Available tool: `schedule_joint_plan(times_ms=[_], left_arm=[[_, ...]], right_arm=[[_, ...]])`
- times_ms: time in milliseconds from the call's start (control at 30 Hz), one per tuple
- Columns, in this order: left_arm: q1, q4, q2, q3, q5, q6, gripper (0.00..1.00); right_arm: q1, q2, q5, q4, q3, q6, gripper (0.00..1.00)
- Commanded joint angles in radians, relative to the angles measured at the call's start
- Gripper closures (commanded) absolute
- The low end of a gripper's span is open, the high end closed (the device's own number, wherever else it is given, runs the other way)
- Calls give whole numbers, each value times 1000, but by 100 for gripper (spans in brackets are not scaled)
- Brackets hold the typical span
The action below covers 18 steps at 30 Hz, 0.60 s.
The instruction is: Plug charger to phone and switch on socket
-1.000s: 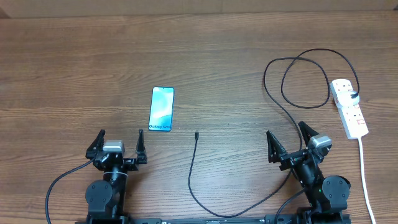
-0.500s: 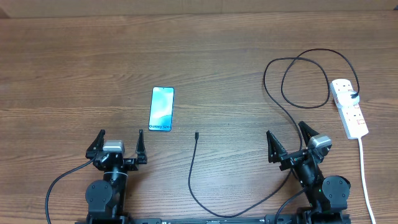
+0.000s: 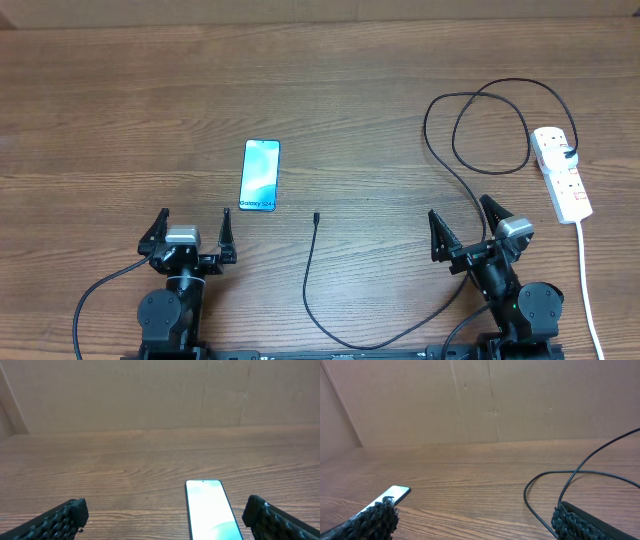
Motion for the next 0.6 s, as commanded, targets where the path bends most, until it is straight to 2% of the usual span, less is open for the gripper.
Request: schedule_joint_plan(times_ms=[0,567], left_arm=[[9,2,-9,-3,-9,18,0],[9,2,-9,-3,-1,8,0]], right_arm=[[-6,1,-5,3,-10,4,0],[-6,1,-5,3,-10,4,0]])
